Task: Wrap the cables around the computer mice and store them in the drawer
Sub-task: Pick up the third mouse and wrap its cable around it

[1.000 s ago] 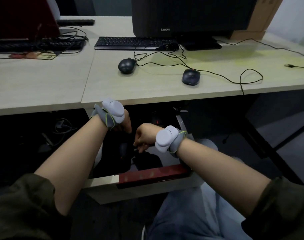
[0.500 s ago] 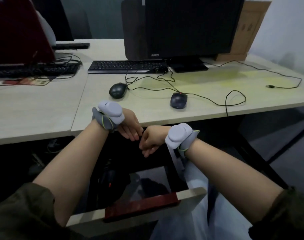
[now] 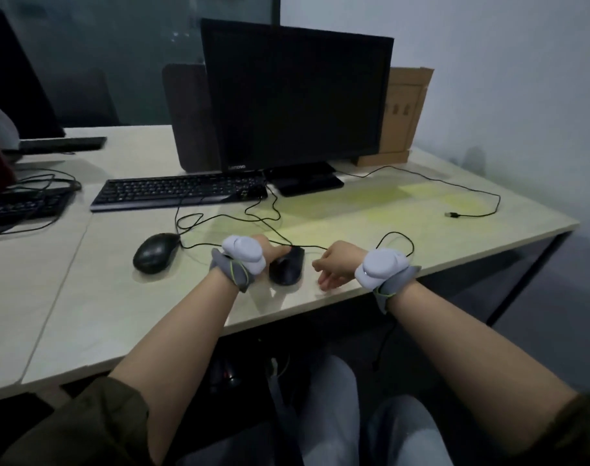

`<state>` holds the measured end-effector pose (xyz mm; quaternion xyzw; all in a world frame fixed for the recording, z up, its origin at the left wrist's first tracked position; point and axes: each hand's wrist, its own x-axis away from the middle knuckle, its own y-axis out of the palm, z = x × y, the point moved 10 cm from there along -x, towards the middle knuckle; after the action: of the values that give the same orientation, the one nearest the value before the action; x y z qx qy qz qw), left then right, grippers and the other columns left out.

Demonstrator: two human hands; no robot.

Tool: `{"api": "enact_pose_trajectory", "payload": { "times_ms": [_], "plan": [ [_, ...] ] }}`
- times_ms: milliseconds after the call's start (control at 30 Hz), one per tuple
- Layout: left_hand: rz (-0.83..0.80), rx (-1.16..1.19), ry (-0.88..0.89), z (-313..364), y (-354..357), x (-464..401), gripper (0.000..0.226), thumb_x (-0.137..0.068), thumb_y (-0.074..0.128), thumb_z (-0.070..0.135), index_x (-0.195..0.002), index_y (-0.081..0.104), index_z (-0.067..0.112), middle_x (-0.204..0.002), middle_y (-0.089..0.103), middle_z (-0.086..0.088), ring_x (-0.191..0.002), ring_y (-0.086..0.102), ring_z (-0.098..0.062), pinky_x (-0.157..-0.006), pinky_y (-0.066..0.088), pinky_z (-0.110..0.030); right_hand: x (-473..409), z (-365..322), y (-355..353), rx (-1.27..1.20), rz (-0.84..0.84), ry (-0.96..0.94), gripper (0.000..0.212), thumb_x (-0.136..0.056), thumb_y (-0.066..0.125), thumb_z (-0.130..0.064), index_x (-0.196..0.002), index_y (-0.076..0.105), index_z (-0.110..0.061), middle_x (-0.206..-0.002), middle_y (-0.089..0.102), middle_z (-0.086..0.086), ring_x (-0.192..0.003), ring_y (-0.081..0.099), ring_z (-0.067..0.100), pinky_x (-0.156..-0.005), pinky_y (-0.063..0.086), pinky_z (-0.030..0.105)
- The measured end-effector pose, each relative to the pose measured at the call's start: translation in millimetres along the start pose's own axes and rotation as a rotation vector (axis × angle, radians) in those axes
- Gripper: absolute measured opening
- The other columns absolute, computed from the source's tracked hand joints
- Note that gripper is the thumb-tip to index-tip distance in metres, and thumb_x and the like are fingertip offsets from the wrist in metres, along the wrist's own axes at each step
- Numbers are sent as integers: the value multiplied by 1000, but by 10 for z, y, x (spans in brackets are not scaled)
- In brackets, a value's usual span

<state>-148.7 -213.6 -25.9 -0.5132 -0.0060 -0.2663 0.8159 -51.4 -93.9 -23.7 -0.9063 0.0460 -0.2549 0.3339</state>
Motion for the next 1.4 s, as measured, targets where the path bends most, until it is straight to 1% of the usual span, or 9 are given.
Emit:
{"api": "enact_pose_trajectory", "payload": {
  "times_ms": [167, 267, 400, 500, 700, 1033, 1133, 1267, 1400],
  "plan": [
    [4, -100, 23, 198, 45, -203, 51, -83, 58, 48, -45, 47, 17, -49, 47, 3, -45, 41, -12, -45, 29, -22, -155, 115, -161, -150, 83, -1, 19, -95, 41, -10, -93, 55, 2, -79, 56, 18, -50, 49, 21, -59, 47, 31],
    [-9, -53, 57, 345, 140, -251, 41, -86, 57, 42, -60, 53, 12, -60, 50, -2, -56, 44, -19, -50, 29, -25, -254, 139, -205, -206, 85, 9, 19, -96, 42, -14, -83, 48, -3, -53, 52, 11, -42, 46, 18, -46, 40, 23],
    [-36, 94, 115, 527, 268, -264, 20, -92, 45, 19, -87, 60, 7, -77, 56, -9, -76, 49, -23, -59, 35, -26, -328, 167, -384, 29, 169, 10, 32, -95, 43, -27, -79, 50, 0, -69, 54, 16, -54, 48, 26, -57, 39, 30],
    [-41, 323, 122, 488, 216, -258, 19, -91, 46, 12, -90, 64, 6, -84, 61, -13, -63, 53, -24, -56, 43, -23, -340, 218, -476, 117, 202, 17, 40, -94, 45, -33, -66, 46, -4, -69, 51, 13, -55, 45, 24, -62, 35, 29],
    [394, 161, 14, -171, -709, -203, 24, -90, 46, 20, -95, 67, 9, -84, 62, -7, -69, 52, -23, -60, 36, -25, -424, 184, -532, 222, 284, 24, 50, -93, 46, -39, -53, 34, -11, -54, 37, 5, -49, 36, 19, -46, 25, 29],
    [-9, 1, 184, 237, 66, -176, 21, -94, 42, 17, -91, 63, 15, -94, 64, -9, -80, 54, -21, -69, 41, -27, -498, 110, -347, 218, 276, 22, 52, -77, 59, -59, -58, 44, -13, -59, 47, 1, -57, 46, 18, -45, 29, 26],
    [2, -41, 205, 441, 134, -226, 29, -94, 41, 17, -97, 64, 0, -104, 66, -17, -89, 56, -28, -74, 39, -29, -448, 75, -346, 253, 249, 2, 49, -77, 65, -51, -58, 42, -13, -58, 45, 1, -51, 41, 13, -45, 27, 25],
    [37, -53, 234, 570, 126, -286, 20, -95, 39, 17, -91, 57, 8, -100, 58, -14, -88, 47, -19, -76, 37, -28, -342, 55, -333, 264, 132, -31, 42, -77, 70, -42, -62, 47, -10, -60, 47, 3, -53, 42, 15, -48, 31, 24],
    [75, 150, 321, 732, 0, -236, 29, -96, 43, 26, -100, 66, 9, -105, 62, -8, -96, 53, -20, -81, 37, -27, -175, 133, -286, -141, -100, -37, 33, -80, 69, -36, -98, 66, -9, -92, 62, 7, -86, 55, 17, -75, 47, 28]
  ]
}}
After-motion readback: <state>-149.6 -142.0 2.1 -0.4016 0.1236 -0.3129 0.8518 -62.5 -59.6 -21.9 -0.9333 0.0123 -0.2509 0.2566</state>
